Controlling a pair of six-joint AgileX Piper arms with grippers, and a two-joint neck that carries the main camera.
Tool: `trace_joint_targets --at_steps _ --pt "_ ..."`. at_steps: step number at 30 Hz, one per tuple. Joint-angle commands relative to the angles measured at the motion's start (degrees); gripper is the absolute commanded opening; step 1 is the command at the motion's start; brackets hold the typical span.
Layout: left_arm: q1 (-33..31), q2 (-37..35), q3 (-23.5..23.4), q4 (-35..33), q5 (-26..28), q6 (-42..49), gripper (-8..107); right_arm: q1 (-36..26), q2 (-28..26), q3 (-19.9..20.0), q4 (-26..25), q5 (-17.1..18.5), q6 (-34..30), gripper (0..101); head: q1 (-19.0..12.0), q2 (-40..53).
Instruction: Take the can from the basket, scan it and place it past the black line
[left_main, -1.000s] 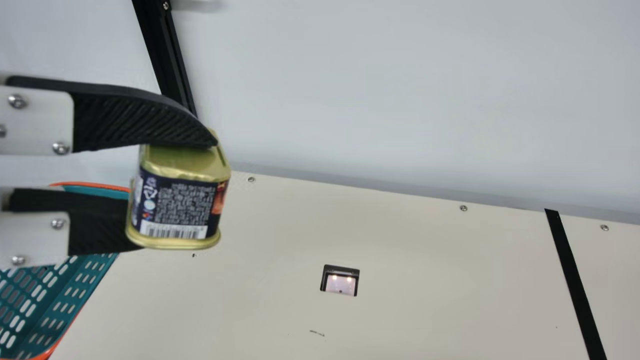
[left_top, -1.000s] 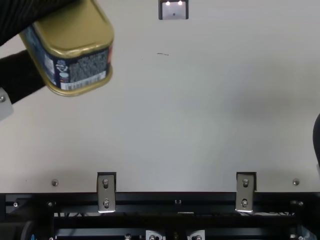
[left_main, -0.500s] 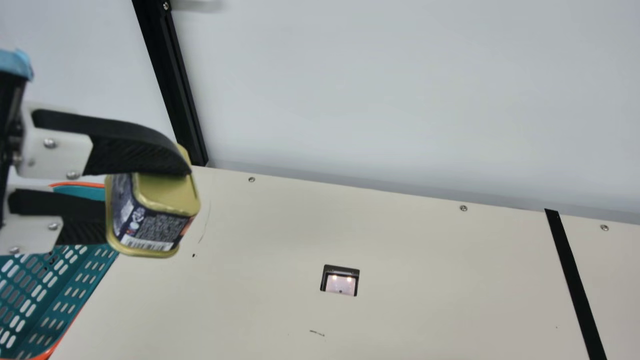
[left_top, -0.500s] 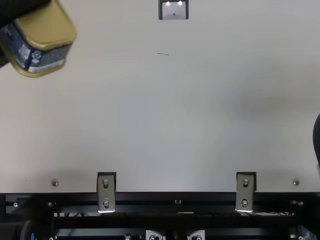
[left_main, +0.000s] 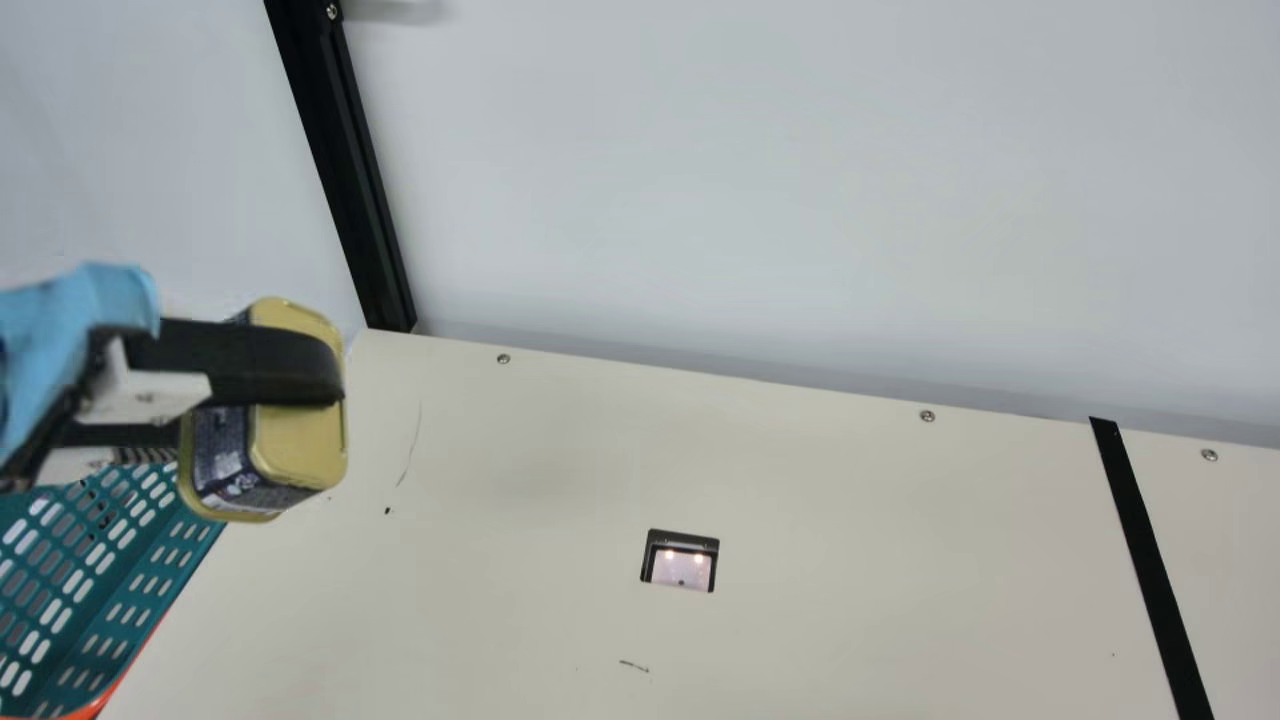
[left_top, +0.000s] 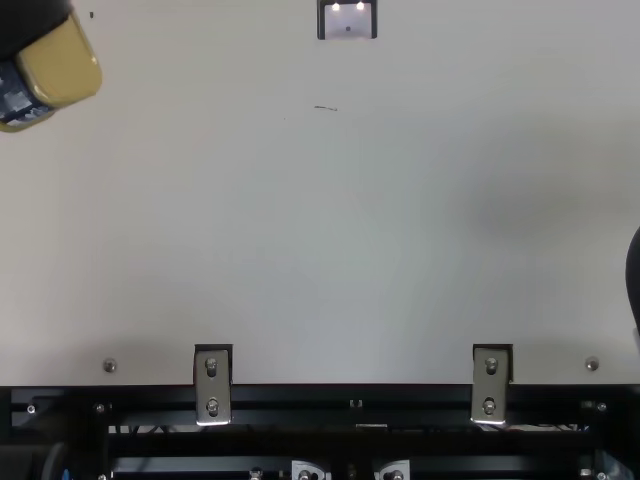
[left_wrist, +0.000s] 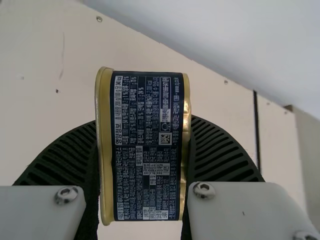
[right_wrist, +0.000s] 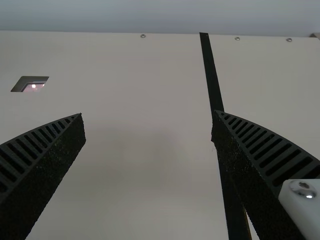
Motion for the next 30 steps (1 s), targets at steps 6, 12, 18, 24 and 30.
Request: trace_joint_targets --at_steps 6,12,18,24,30 --pt "-2.68 -1.07 6.6 3.14 -9.58 12.11 10 0.0 0.0 0.0 0.0 0.0 0.0 101 -1.83 -0.26" --pt "-4.51 -2.05 11.46 1.64 -16.98 21.99 10 0.0 0.0 0.0 0.0 0.0 0.0 101 -1.83 -0.26" --pt "-6.77 -3.1 15.73 -1.64 -24.05 32.51 10 0.0 0.0 0.0 0.0 0.0 0.0 101 -1.83 -0.26" --pt "-8.83 -3.86 19.47 -5.19 -29.82 42.56 10 0.0 0.0 0.0 0.0 0.0 0.0 101 -1.83 -0.26" --pt "-11.21 -4.59 23.06 -8.85 -35.51 52.62 10 0.0 0.0 0.0 0.0 0.0 0.0 101 -1.83 -0.26"
